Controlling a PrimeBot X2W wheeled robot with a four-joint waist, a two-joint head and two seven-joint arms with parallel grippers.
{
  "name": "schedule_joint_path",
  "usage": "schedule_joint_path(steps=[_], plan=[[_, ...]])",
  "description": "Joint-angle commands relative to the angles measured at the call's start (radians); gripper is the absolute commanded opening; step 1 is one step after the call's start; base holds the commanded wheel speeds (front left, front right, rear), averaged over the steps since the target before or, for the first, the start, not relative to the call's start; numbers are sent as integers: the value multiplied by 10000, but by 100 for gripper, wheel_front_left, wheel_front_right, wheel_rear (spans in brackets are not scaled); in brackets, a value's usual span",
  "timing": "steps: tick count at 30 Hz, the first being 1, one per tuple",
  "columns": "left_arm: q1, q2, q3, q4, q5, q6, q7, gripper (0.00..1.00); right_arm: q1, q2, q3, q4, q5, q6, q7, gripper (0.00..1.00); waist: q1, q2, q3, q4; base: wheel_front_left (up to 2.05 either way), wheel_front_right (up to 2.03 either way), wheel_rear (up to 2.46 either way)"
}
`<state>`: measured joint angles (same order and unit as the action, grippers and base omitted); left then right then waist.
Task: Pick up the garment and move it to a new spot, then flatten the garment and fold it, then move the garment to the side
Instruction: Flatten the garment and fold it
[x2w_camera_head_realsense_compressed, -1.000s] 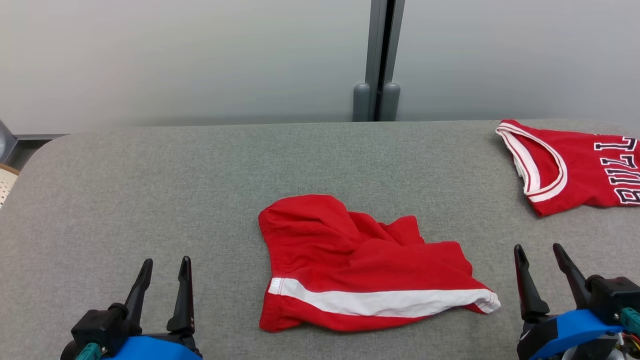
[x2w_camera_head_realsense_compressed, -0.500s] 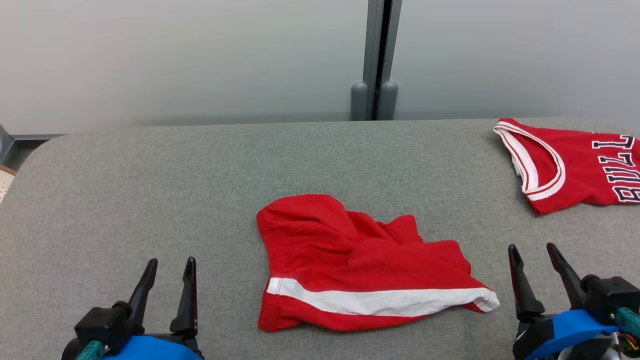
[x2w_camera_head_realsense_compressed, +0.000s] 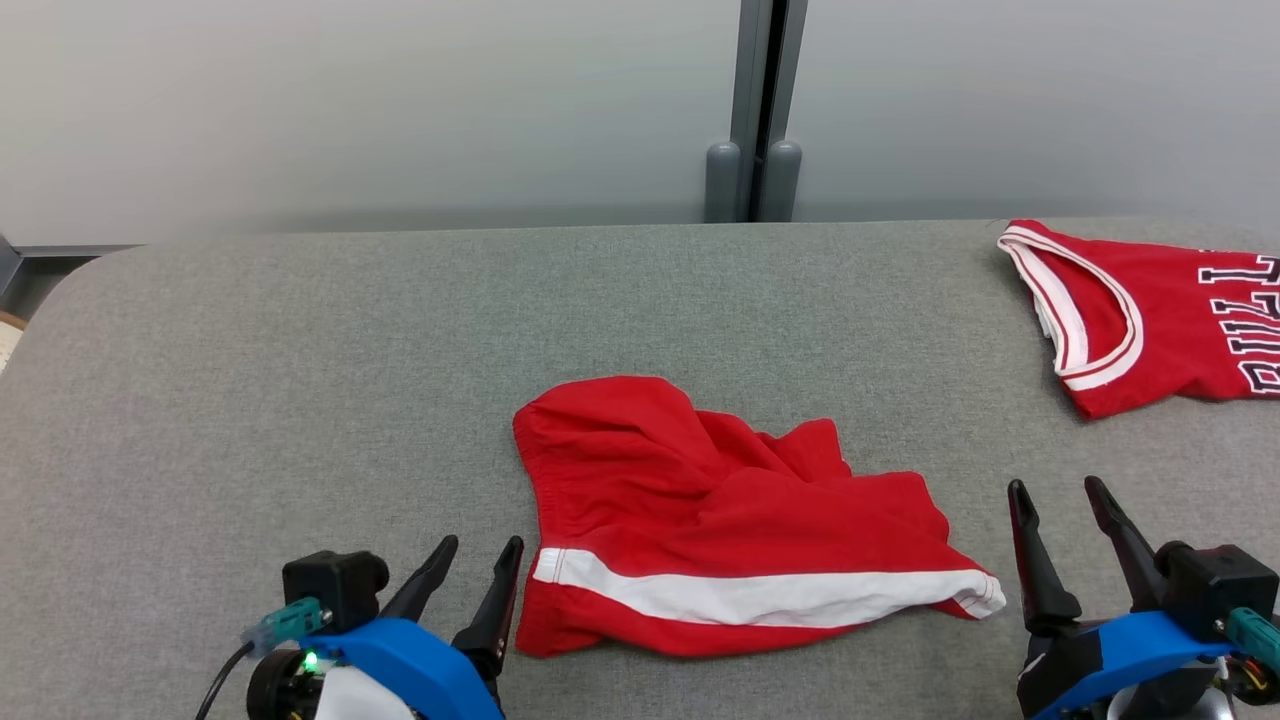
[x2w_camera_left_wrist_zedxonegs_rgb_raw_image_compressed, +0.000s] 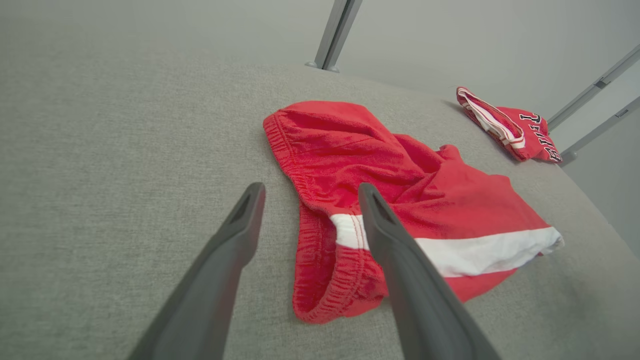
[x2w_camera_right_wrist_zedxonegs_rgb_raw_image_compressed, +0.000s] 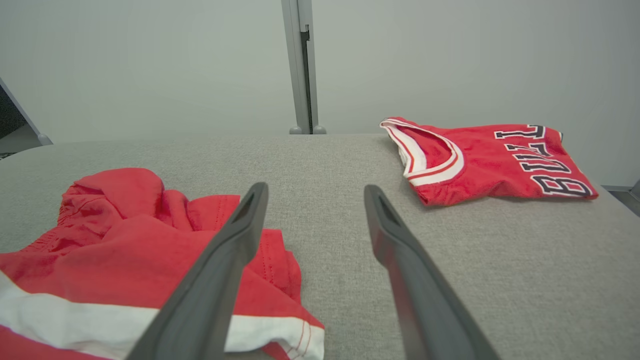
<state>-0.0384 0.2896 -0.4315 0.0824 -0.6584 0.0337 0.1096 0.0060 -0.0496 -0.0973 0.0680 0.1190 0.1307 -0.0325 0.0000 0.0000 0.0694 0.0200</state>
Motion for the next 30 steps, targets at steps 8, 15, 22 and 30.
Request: schedule_joint_path(steps=[8,15,22,30], plan=[[-764,-341,-282,683,-1047,-377,1642,100,-249,-15,179,86,153,2,-58,100,0,0,204,-167,0,0,0],[-1204,-573,-435,1494,-1438,-670,2074,100,-322,-15,244,124,173,2,-76,100,0,0,315,-273,0,0,0],[-1517,-582,-537,2020,-1312,-965,1743,0,-370,-14,511,246,331,2,101,100,0,0,399,-363,0,0,0],[-1110,-410,-622,2108,-685,-912,610,0,2,-17,763,504,1244,4,2611,100,0,0,608,-321,0,0,0]])
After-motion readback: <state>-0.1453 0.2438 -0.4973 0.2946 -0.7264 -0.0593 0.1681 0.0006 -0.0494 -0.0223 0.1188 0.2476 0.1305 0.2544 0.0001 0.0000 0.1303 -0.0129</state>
